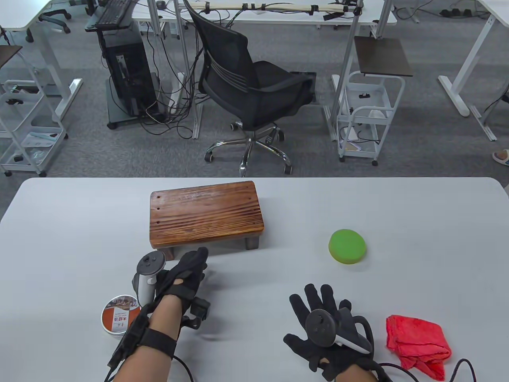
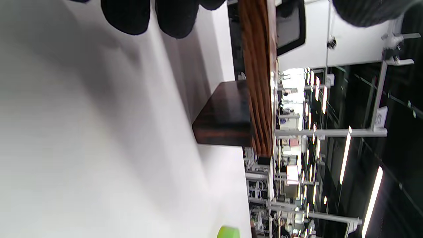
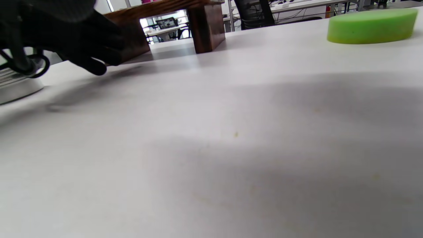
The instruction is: Dip and apply wood wax on stool
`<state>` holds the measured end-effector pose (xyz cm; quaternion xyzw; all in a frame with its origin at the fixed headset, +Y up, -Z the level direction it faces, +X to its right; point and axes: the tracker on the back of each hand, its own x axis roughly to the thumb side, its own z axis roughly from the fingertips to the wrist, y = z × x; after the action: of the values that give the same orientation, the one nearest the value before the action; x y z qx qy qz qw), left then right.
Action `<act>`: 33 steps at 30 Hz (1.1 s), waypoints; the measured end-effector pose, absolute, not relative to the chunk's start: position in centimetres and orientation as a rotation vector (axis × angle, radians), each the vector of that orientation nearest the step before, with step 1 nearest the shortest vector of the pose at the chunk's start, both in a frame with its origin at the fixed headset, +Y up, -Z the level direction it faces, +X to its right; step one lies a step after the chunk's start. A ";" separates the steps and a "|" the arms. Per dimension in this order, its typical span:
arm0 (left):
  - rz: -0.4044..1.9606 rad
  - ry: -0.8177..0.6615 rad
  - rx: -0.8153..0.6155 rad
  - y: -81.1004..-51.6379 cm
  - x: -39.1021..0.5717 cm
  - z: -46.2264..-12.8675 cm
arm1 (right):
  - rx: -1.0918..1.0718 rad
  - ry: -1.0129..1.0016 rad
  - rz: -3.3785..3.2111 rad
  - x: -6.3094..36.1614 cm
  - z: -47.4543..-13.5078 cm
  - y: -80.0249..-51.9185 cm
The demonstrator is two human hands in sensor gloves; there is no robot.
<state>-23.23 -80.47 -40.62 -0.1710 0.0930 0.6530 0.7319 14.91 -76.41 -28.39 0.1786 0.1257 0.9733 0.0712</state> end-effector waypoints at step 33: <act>1.890 0.478 -0.297 -84.1 -24.2 -44.2 | 0.552 0.531 2.835 15.0 -29.0 -76.9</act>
<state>-24.19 -84.09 -44.20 -0.1255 0.2021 0.7992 0.5520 15.02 -76.95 -28.97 0.1870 0.1799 0.9603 0.1023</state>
